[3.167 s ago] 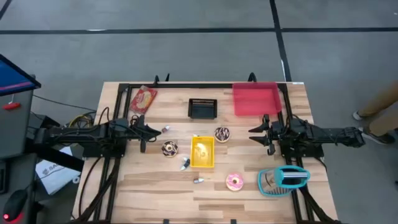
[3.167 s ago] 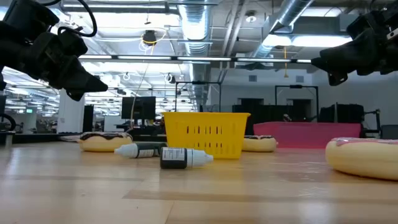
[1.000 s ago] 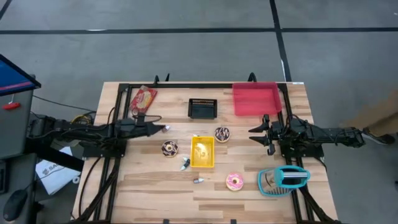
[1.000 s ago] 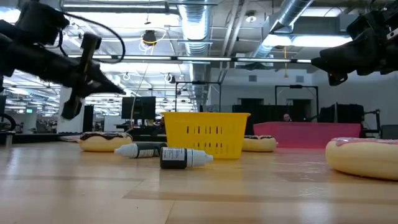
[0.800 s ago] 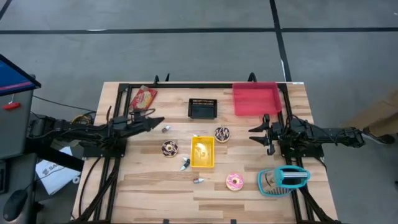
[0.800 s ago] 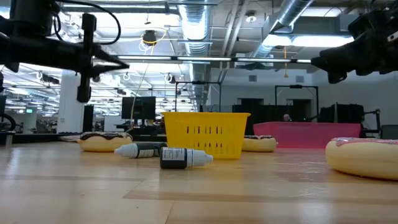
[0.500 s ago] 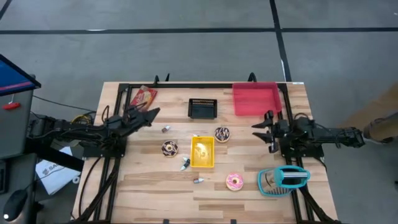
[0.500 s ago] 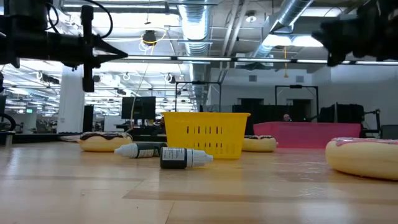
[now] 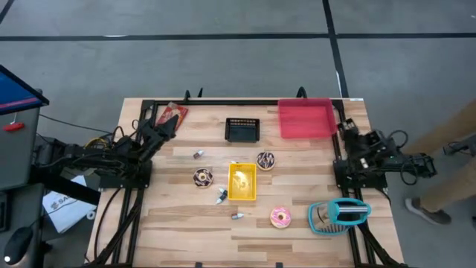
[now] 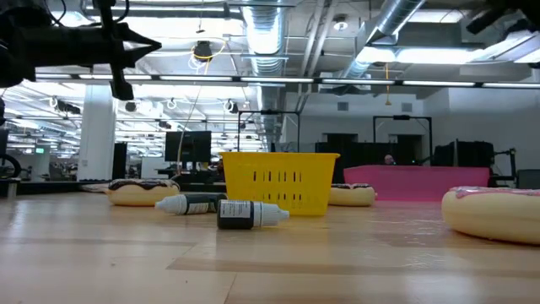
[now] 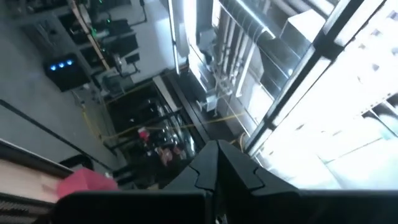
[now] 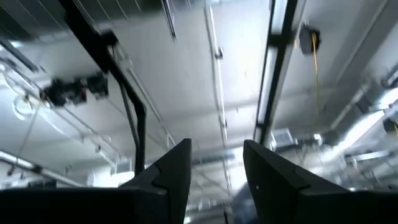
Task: Pick & Place Food Item
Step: Put the red popcorn bag into the pink bin
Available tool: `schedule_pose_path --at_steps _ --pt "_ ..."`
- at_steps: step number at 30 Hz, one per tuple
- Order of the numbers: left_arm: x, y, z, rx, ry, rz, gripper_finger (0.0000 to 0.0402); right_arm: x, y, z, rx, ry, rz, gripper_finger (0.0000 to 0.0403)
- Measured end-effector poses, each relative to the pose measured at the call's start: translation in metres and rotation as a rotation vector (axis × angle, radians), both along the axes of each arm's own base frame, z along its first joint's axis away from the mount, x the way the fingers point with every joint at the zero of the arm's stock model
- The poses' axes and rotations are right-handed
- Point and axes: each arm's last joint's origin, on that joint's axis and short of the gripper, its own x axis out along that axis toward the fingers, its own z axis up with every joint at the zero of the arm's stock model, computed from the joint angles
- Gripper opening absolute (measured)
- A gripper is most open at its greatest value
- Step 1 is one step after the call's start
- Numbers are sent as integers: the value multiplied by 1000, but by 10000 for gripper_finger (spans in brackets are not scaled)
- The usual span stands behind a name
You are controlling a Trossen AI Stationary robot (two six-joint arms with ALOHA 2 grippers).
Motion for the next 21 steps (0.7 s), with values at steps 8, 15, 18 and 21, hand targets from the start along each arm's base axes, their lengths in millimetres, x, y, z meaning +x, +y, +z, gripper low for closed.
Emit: schedule_pose_path --at_steps 8,15,18,21 --pt "-2 6 -3 -19 59 126 2 -9 0 6 16 -103 16 138" --pt "-1 9 -7 -35 103 181 2 -15 0 10 14 -168 14 138" --pt "1 7 -7 8 116 96 2 -21 0 13 11 -233 16 139" --pt "4 5 -8 74 160 -8 3 -29 0 15 23 -323 8 138"
